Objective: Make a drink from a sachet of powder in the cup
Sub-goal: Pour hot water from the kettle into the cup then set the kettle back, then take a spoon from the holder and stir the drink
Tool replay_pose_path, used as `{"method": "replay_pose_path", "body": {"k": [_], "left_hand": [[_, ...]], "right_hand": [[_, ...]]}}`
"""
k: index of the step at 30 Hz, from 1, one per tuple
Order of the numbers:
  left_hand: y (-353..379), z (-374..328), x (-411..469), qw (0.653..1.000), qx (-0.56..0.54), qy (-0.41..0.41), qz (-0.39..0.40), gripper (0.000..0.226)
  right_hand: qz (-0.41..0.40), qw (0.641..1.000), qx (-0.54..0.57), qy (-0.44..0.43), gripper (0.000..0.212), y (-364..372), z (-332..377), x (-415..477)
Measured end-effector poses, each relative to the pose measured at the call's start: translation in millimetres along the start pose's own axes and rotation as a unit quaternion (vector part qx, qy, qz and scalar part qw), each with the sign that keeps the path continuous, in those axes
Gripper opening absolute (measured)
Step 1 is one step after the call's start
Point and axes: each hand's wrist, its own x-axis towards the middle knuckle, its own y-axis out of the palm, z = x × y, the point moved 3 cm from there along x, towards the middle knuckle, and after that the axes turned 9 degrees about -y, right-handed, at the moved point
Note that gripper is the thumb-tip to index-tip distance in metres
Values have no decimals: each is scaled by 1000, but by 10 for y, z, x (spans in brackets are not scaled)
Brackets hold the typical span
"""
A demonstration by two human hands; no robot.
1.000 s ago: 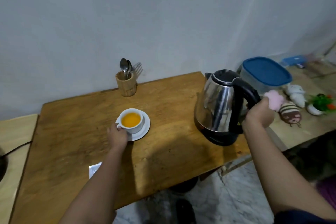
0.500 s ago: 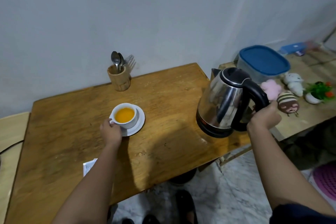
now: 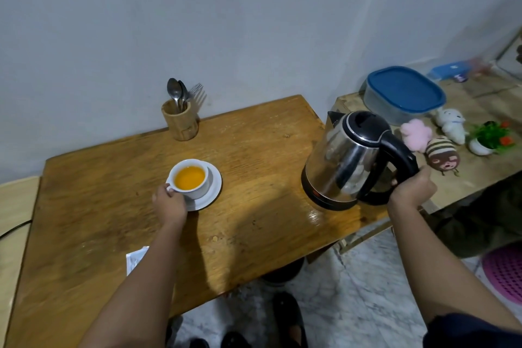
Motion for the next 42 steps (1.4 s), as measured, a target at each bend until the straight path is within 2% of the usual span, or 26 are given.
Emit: {"method": "replay_pose_path", "body": {"k": [3,6,10,14,18,22,25,27,33,42], "left_hand": [[2,7,-1,1000,5,4,3,35],[-1,16,18,1000,3,2,7,35],[-17,10,30,1000,3,-1,11,36],[-27,29,70,1000,-2,2,27,35],[-40,26,70,999,-8,33,34,34],[-73,54,103,997,-12,57,45,31],[-99,78,120,996,-6,77,48,29],[-100,102,128,996,-9,72,51,27],[-122,118,168,993,-21,87,71,23],[-90,175,197,990,-16,128,56,12]], "right_hand": [[13,998,-44,-32,38,-15,-33,-4],[37,988,-110,-106,43,-51,-99,-37],[90,949,-159,-256,32,-43,-47,-78],[132,906,-207,-345,27,63,226,-164],[224,812,-251,-476,20,322,563,-488],[384,717,-245,-528,17,891,637,-1045],[503,653,-247,-510,15,1442,403,-1546],[569,636,-257,-455,14,1822,167,-1877],[657,649,-267,-276,17,2661,-467,-2590],[645,656,-287,-267,25,3636,-952,-2995]]}}
